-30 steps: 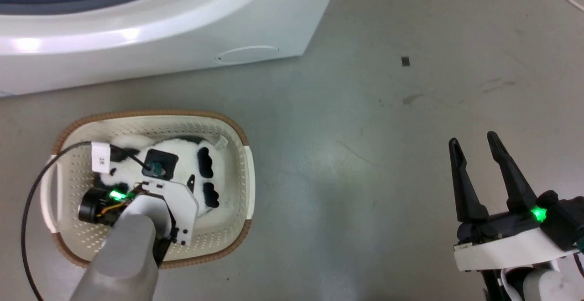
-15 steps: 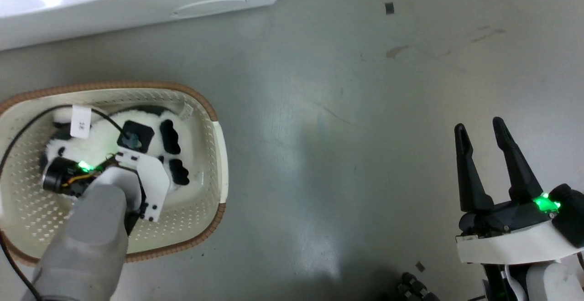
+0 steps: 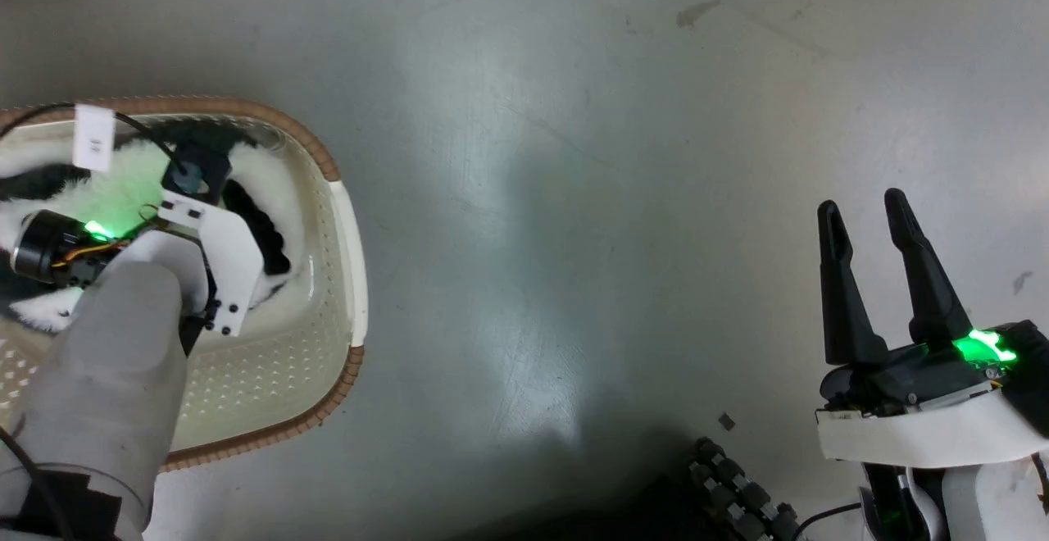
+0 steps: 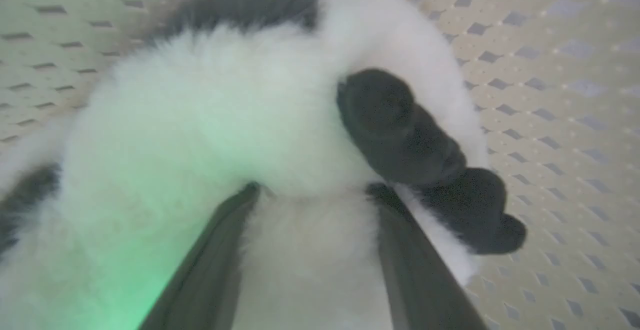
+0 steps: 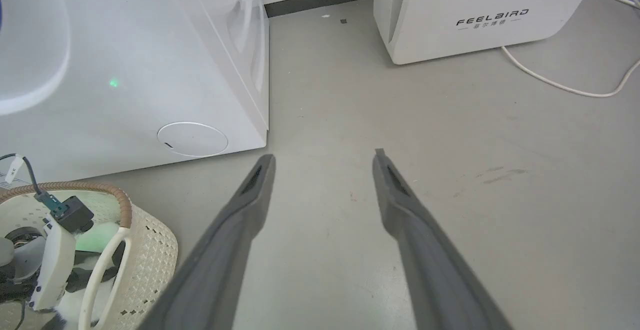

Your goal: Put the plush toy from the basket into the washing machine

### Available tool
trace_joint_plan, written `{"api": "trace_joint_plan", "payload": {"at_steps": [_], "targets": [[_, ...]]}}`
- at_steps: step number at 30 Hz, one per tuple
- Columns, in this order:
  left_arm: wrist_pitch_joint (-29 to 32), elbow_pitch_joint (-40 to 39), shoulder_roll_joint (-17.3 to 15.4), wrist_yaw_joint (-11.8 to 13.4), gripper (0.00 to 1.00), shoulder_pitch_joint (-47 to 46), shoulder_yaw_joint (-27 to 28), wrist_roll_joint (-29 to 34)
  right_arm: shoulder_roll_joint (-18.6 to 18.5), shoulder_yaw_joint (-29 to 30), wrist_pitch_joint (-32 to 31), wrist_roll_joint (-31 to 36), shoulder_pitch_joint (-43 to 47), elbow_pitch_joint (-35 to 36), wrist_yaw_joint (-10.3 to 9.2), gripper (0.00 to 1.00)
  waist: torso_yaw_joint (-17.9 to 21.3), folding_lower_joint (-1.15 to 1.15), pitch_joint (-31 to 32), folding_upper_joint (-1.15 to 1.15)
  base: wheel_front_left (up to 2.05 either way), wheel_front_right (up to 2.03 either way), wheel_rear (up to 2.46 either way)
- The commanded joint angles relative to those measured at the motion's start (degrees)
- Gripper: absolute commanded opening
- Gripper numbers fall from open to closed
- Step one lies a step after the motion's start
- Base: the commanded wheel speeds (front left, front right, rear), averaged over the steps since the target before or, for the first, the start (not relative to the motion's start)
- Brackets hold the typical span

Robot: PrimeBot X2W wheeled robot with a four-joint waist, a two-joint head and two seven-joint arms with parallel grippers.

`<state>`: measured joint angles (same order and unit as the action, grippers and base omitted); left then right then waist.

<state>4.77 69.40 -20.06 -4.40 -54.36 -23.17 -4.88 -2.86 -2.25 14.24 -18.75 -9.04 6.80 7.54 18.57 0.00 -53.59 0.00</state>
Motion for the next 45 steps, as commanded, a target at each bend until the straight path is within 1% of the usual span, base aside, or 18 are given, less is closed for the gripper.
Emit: {"api": "trace_joint_plan", "payload": {"at_steps": [1,5,15,28,33,36,38,45], "targets": [[1.2,3.1,-1.0,-0.3,0.0,0.4,-0.4,-0.6,0.0,-0.1,0.6,-0.5,-1.4,0.0,-0.05,1.0,0.6,0.0,-0.7,0.0,0.0,0.0,0.0],[-0.1,4.0,-0.5,0.0,0.0,1.1,-0.2,-1.9,0.0,0.1,0.8,-0.8,-2.0,-0.6,-0.05,1.0,0.5,0.0,0.6,0.0,0.0,0.0,0.0],[-6.2,4.2,3.0,0.7,0.0,6.2,0.3,-4.4,0.0,1.3,0.8,0.8,-1.8,-1.9,-0.05,1.0,-1.7,0.0,10.4,0.0,0.0,0.0,0.0],[-16.8,4.1,8.2,0.9,0.0,14.6,2.0,-8.6,0.0,3.3,0.8,5.1,2.2,-3.1,-0.05,1.0,-6.8,0.0,25.8,0.0,0.0,0.0,0.0],[-19.1,2.6,10.0,0.6,0.0,17.8,2.4,-9.8,0.0,3.8,0.8,6.7,3.9,-3.3,-0.05,1.0,-9.3,0.0,30.7,0.0,0.0,0.0,0.0],[-19.6,0.6,10.8,0.4,0.0,19.8,2.6,-10.4,0.0,3.9,0.8,7.5,4.8,-3.3,-0.05,1.0,-10.7,0.0,33.3,0.0,0.0,0.0,0.0],[-19.7,-2.1,11.1,0.4,0.0,21.3,3.0,-10.7,0.0,4.0,0.8,7.9,5.4,-3.3,-0.05,1.0,-11.6,0.0,35.0,0.0,0.0,0.0,0.0],[-19.8,-18.2,11.4,1.7,0.0,29.5,5.7,-10.8,0.0,4.1,0.8,8.6,7.5,-3.4,-0.05,1.0,-14.4,0.0,39.7,0.0,0.0,0.0,0.0]]}}
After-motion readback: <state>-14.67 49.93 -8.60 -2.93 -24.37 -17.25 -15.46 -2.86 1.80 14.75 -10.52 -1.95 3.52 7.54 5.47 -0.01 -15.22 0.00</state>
